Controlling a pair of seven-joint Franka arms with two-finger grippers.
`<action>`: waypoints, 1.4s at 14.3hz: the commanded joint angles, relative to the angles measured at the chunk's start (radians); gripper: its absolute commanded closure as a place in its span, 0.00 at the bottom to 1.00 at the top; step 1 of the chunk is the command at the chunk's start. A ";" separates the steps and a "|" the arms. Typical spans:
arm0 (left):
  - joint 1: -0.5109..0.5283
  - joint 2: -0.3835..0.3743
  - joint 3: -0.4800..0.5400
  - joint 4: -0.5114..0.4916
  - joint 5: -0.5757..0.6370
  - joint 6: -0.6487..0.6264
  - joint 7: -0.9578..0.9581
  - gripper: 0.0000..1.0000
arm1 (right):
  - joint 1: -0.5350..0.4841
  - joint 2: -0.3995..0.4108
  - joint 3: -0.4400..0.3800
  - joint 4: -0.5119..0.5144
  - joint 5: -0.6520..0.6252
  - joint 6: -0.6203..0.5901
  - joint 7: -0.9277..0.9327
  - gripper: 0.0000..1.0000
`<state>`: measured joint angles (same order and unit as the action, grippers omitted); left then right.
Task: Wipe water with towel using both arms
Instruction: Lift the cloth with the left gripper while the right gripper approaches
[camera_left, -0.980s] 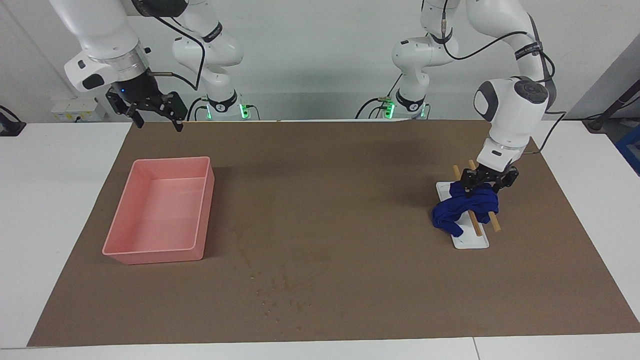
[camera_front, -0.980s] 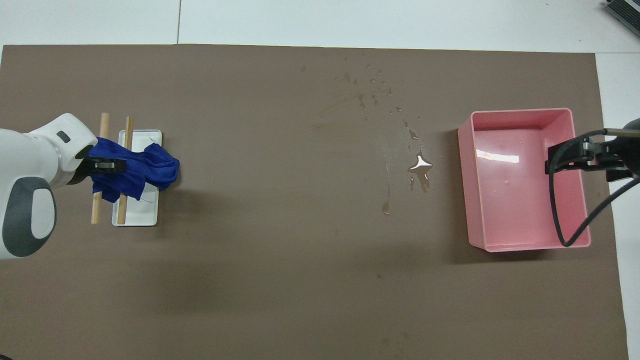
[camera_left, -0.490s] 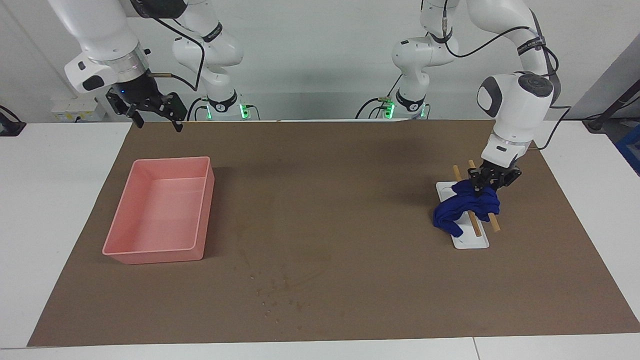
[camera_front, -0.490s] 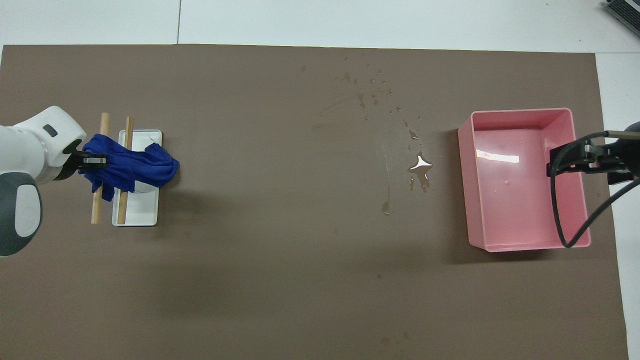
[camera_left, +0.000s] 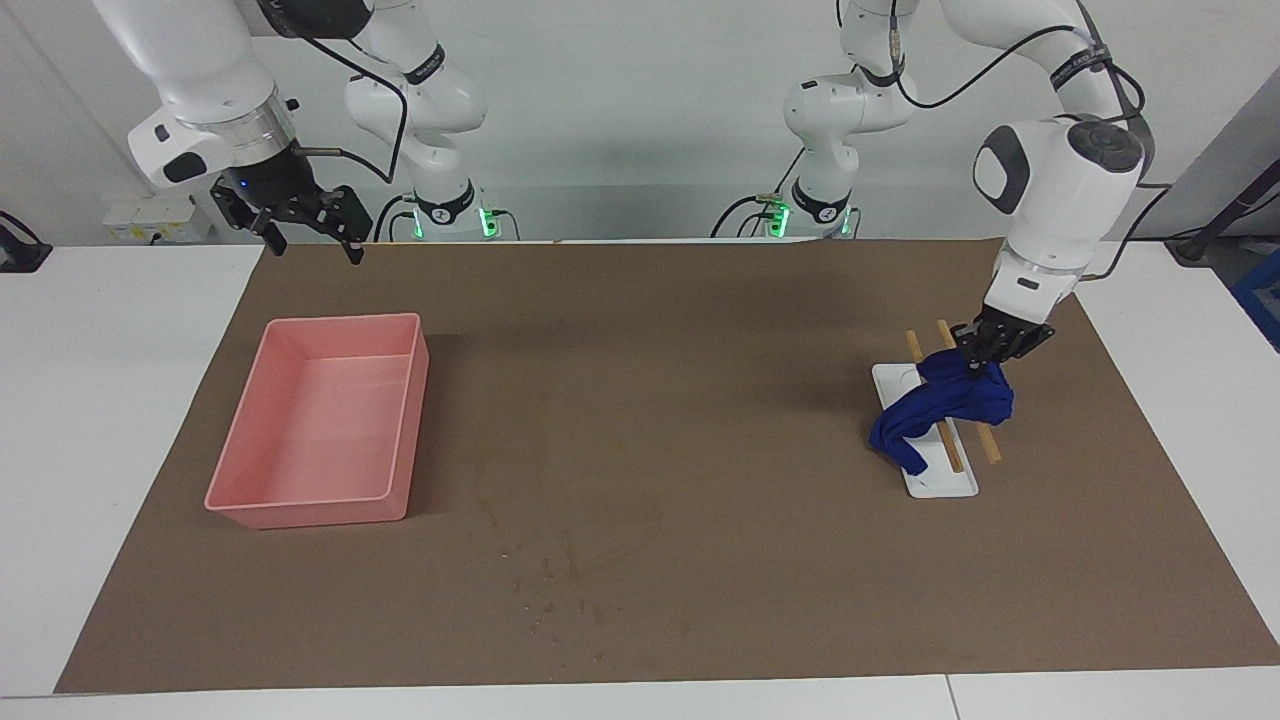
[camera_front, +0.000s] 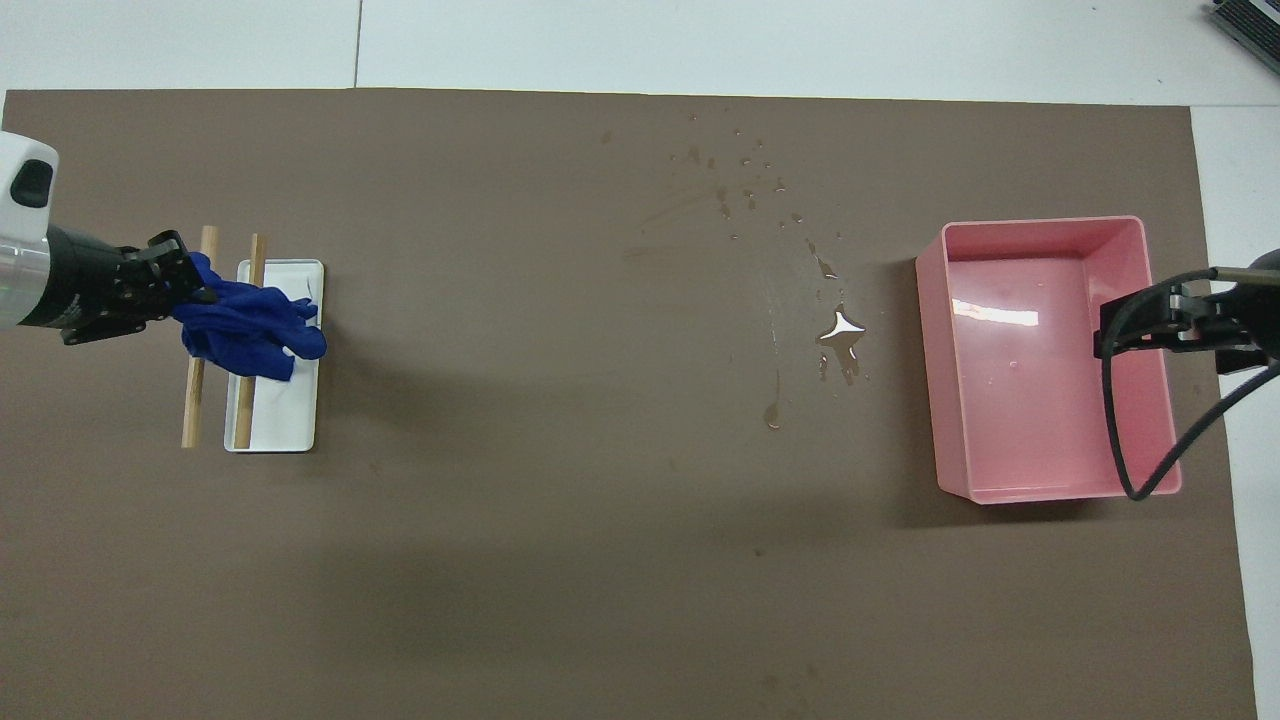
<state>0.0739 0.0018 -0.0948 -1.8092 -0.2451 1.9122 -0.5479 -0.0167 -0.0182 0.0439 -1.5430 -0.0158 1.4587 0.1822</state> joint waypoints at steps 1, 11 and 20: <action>-0.014 -0.019 -0.046 0.036 -0.130 -0.028 -0.384 1.00 | -0.017 -0.026 0.008 -0.034 0.011 0.020 -0.023 0.00; -0.063 -0.046 -0.361 0.035 -0.461 0.170 -1.223 1.00 | 0.087 -0.020 0.021 -0.032 0.118 0.115 0.352 0.00; -0.258 -0.045 -0.368 -0.016 -0.464 0.461 -1.440 1.00 | 0.248 0.033 0.021 -0.025 0.333 0.342 1.093 0.00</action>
<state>-0.1654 -0.0261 -0.4753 -1.8112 -0.6829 2.3421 -1.9675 0.2016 0.0018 0.0668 -1.5610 0.2794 1.7399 1.1384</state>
